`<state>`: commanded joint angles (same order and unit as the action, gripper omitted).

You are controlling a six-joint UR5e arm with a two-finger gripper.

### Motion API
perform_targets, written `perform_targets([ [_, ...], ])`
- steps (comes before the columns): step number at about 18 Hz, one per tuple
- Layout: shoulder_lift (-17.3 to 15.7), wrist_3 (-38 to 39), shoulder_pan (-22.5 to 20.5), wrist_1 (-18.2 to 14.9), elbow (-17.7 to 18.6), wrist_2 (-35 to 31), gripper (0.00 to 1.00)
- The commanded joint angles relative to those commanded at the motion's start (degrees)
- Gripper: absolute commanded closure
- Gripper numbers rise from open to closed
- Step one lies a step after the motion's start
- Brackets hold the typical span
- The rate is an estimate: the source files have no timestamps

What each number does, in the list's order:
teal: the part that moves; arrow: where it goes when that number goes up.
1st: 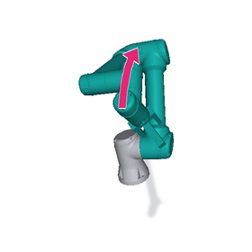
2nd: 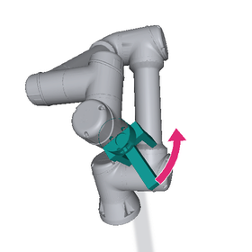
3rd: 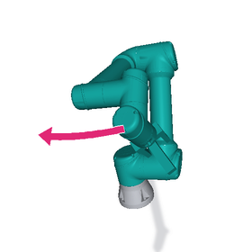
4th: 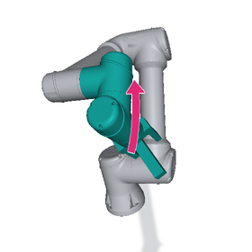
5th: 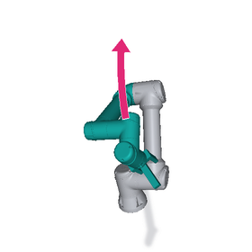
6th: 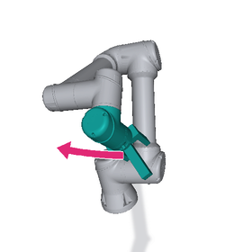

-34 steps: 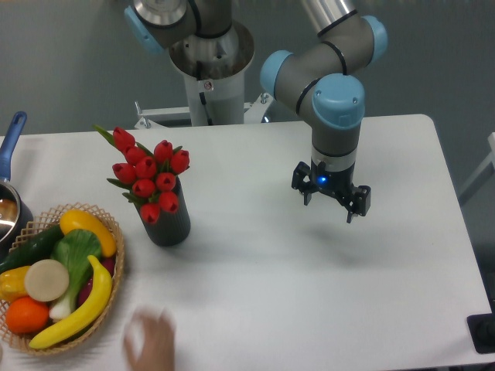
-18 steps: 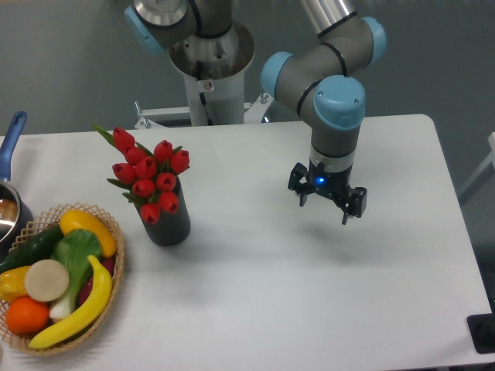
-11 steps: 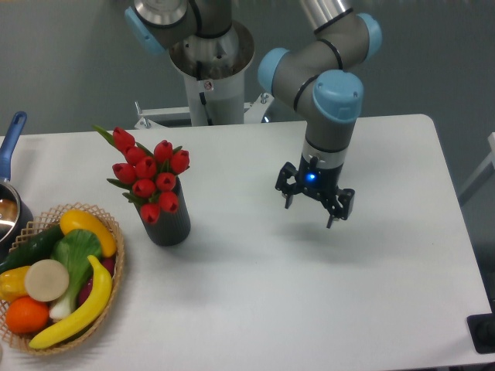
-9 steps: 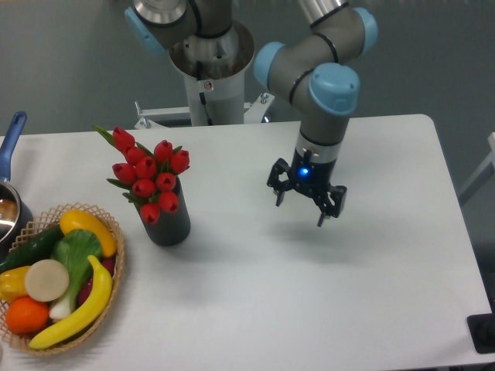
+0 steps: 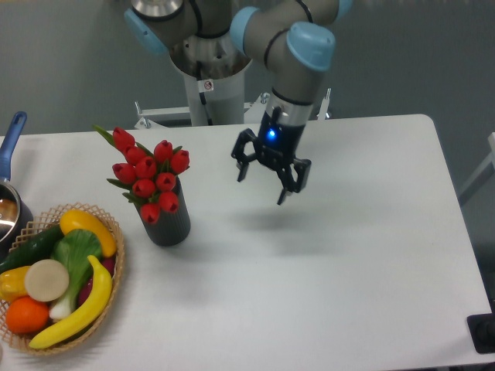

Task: Pick up the flowers from the vase
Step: 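Move the open gripper up and over toward the red tulips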

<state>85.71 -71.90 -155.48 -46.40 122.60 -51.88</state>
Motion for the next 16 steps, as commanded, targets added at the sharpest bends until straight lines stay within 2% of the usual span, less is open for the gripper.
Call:
perform_targets([
  [9, -5.2, 0.0, 0.0, 0.1, 6.2, 14.2, 0.00],
  [11, -5.4, -0.3, 0.0, 0.1, 7.6, 17.0, 0.00],
  [13, -5.9, -1.0, 0.1, 0.3, 11.7, 21.6, 0.00],
  [16, -5.4, -3.8, -0.2, 0.1, 13.5, 25.9, 0.00],
])
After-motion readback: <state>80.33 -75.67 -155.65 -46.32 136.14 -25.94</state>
